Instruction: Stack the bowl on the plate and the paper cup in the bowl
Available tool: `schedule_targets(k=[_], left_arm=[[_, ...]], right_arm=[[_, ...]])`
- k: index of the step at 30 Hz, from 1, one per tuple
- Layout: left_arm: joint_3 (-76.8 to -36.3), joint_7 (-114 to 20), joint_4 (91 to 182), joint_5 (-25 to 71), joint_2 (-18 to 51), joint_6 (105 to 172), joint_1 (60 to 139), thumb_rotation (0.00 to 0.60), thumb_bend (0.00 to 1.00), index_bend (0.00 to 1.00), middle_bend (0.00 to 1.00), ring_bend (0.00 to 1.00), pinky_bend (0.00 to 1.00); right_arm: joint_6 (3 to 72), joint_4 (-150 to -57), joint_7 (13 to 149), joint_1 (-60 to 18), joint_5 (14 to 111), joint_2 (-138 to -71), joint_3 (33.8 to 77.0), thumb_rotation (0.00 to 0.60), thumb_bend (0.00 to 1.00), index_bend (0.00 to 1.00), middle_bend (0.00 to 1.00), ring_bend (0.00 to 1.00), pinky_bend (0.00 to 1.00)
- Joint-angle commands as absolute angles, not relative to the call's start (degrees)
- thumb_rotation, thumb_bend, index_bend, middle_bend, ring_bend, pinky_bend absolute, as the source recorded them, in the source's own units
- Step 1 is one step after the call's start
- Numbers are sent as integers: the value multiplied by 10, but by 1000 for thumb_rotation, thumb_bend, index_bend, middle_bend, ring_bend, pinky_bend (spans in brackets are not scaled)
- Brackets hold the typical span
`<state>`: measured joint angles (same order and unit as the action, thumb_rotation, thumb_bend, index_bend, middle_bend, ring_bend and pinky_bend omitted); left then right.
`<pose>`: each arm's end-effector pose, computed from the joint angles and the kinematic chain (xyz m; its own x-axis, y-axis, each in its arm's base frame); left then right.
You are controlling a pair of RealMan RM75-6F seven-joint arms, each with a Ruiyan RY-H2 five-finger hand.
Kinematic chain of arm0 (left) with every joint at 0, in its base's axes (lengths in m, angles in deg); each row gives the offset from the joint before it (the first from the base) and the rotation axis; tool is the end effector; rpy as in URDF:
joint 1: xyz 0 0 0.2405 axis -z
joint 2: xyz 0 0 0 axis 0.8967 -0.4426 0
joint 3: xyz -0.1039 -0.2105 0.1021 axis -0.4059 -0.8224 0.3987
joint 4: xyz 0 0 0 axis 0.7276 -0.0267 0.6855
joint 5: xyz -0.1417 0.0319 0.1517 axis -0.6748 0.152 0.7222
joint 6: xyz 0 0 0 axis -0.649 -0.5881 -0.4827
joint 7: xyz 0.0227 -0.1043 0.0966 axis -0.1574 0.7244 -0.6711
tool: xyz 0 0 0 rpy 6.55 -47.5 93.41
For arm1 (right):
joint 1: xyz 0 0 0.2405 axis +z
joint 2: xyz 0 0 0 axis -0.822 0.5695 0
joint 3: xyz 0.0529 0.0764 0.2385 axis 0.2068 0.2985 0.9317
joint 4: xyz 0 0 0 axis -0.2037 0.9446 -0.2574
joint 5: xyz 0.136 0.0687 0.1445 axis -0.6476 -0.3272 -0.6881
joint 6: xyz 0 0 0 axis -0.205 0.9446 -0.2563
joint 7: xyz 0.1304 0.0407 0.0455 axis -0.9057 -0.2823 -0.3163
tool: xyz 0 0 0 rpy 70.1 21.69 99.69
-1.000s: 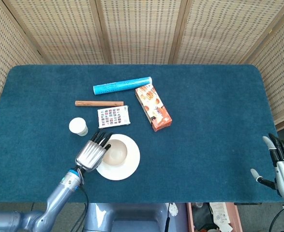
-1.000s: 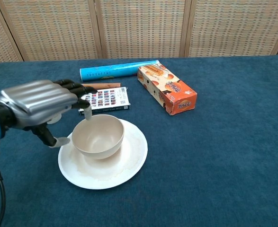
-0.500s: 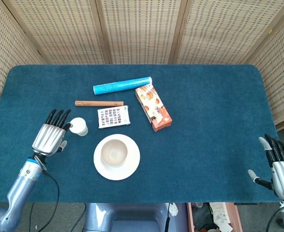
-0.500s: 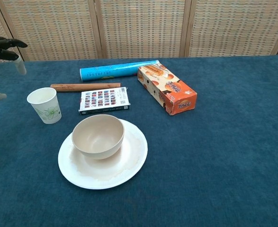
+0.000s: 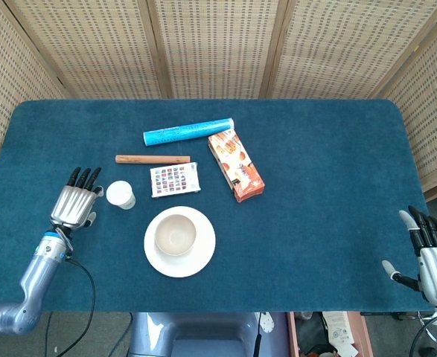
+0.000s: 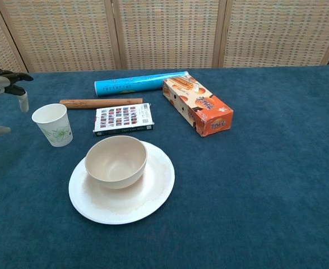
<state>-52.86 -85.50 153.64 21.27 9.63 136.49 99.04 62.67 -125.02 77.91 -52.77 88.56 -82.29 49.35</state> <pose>-0.2328 0.3250 0.0582 0.7626 0.1689 0.6245 0.6466 -0.2284 -0.7278 -0.2986 -0.1723 0.1805 0.3112 0.0700 0.9478 -0.9491 -0.0271 0.3137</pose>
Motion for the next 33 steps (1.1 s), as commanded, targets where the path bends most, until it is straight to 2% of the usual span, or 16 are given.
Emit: schedule_targets(k=[1, 12, 19, 33], left_arm=[[-528, -866, 1528, 208, 111, 1361, 998, 600, 289, 372, 0, 0, 0], [-533, -886, 1504, 190, 146, 1361, 1009, 600, 290, 388, 0, 0, 0], [-530, -883, 1485, 195, 160, 1366, 1009, 600, 299, 477, 0, 0, 0], [-533, -890, 1433, 202, 200, 1374, 1016, 600, 306, 541, 39, 0, 0]], right_arm=[[626, -1250, 777, -528, 885, -822, 494, 600, 201, 33, 0, 0, 0], [624, -1250, 777, -527, 887, -822, 492, 600, 201, 33, 0, 0, 0], [624, -1251, 778, -527, 886, -822, 492, 600, 201, 33, 0, 0, 0], [627, -1252, 779, -528, 888, -821, 492, 600, 201, 33, 0, 0, 0]])
